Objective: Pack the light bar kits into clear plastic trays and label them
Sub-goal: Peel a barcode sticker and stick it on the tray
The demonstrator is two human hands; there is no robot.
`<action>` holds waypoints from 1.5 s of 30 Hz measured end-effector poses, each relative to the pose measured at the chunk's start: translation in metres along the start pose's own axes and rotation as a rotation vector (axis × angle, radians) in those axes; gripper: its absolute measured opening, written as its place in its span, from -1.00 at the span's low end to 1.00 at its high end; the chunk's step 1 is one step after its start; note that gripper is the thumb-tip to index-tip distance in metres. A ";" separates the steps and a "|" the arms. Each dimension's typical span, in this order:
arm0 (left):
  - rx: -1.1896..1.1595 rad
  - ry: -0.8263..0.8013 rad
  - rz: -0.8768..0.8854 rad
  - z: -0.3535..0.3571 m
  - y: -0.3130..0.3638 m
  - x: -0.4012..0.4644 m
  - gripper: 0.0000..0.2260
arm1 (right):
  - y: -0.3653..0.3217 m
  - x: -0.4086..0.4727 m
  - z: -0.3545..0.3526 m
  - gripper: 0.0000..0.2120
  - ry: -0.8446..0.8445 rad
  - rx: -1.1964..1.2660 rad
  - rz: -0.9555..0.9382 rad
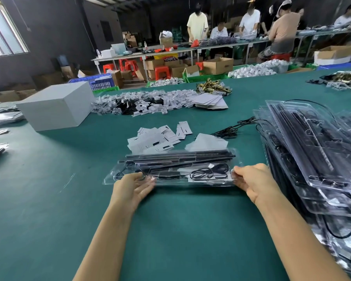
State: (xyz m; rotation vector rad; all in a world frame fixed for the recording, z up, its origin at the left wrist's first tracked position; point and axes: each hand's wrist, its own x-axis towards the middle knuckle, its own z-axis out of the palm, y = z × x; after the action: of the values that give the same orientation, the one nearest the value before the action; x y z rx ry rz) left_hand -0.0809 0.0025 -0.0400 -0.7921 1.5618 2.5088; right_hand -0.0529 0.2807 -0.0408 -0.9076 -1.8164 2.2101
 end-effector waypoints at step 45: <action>1.556 -0.007 0.589 0.184 -0.019 0.073 -0.85 | -0.007 0.000 -0.016 -0.98 -0.208 -0.083 0.203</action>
State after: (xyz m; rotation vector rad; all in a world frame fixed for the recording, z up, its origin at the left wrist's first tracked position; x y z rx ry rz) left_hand -0.2076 0.1555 -0.0258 -0.0304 3.0834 0.6643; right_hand -0.0466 0.2962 -0.0355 -0.9471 -2.0000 2.4497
